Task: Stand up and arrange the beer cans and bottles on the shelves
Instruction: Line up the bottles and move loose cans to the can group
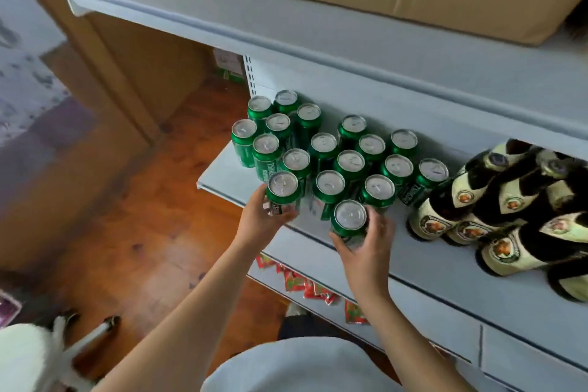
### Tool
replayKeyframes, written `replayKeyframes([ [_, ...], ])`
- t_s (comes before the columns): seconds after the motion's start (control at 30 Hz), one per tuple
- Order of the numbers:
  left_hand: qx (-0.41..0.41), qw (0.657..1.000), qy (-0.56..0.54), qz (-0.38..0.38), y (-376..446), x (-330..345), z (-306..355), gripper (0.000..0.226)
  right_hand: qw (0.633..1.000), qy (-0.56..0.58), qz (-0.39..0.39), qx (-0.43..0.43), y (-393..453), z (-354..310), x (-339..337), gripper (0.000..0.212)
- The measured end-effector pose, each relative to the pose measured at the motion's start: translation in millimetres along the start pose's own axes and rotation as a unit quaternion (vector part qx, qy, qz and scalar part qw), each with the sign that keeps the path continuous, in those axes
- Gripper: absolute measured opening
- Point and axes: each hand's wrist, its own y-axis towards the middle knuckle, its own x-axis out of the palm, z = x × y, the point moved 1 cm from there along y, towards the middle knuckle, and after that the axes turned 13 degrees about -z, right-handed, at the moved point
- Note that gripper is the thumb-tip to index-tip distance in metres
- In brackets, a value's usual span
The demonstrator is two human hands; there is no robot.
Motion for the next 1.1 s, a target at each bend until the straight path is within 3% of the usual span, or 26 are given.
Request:
replayKeyframes([
  [0.13,0.009,0.999,0.032,-0.032,22,0,-9,0.075,1.000,-0.020,0.007,0.004,13,3,7,0.080],
  [0.3,0.015,0.999,0.025,-0.042,35,-3,-2,0.065,0.997,-0.052,0.040,0.043,20,-7,12,0.080],
  [0.47,0.008,0.991,0.130,-0.027,43,-7,6,0.068,0.988,-0.052,0.066,0.130,26,-19,18,0.088],
  [0.53,0.001,0.992,0.125,-0.025,43,-5,9,0.071,0.983,-0.044,0.087,0.157,31,-23,19,0.091],
  [0.77,-0.048,0.988,0.130,-0.074,40,-5,16,0.079,0.965,-0.103,0.117,0.211,44,-35,24,0.081],
  [0.9,-0.081,0.980,0.163,-0.080,10,-4,23,0.047,0.967,-0.055,0.109,0.225,32,-40,19,0.074],
  [1.0,-0.008,0.974,0.198,-0.114,-21,15,37,0.023,0.959,-0.066,0.169,0.218,4,-41,-6,0.051],
  [1.1,0.120,0.956,0.195,-0.182,-54,62,57,0.017,0.949,-0.030,0.261,0.176,-31,-43,-53,0.051],
])
